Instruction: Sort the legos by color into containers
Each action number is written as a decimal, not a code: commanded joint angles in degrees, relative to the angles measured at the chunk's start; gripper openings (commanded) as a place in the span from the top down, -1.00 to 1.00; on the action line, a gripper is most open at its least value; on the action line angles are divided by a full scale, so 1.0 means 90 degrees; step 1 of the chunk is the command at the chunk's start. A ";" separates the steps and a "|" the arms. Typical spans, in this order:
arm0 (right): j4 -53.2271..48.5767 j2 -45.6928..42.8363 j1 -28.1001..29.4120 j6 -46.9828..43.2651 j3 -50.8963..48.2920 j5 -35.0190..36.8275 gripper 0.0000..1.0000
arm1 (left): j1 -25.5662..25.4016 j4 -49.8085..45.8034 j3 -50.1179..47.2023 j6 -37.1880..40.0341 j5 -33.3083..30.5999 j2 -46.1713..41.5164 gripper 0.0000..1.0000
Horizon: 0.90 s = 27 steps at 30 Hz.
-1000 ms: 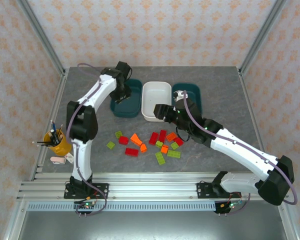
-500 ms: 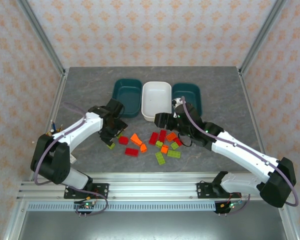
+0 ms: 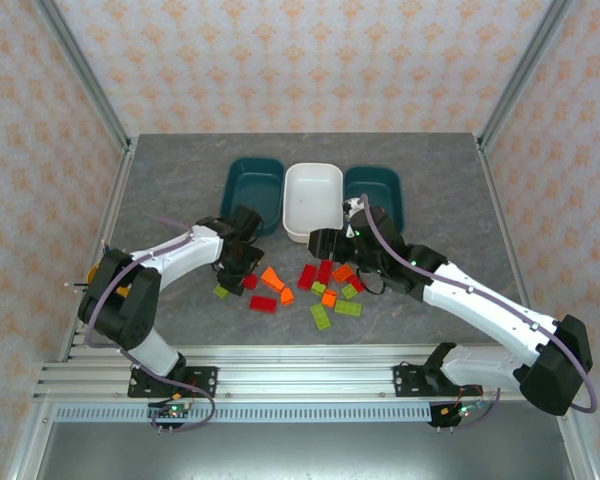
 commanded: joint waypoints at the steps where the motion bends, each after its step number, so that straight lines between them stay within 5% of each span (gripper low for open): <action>1: -0.0101 -0.0168 -0.0014 -0.0046 -0.0087 0.0008 -0.48 | -0.0112 -0.0088 -0.0163 -0.0305 -0.0197 0.0081 -0.46; 5: -0.0063 -0.0155 -0.0014 -0.0018 -0.0103 0.0010 -0.48 | -0.0184 0.0071 -0.0214 -0.0307 -0.0220 0.0247 -0.36; 11: -0.0060 -0.0143 -0.0014 0.0005 -0.0110 0.0002 -0.49 | -0.0185 0.0250 -0.0200 -0.0152 -0.0394 0.0581 0.21; 14: -0.0072 -0.0165 -0.0014 0.0010 -0.0117 0.0018 -0.49 | -0.0192 0.0236 -0.0076 -0.0012 -0.0404 0.0648 0.33; 27: 0.0172 -0.0443 -0.0019 -0.0174 0.0293 0.0543 -0.48 | -0.0338 -0.1822 0.2140 0.0834 -0.1329 -0.0750 0.37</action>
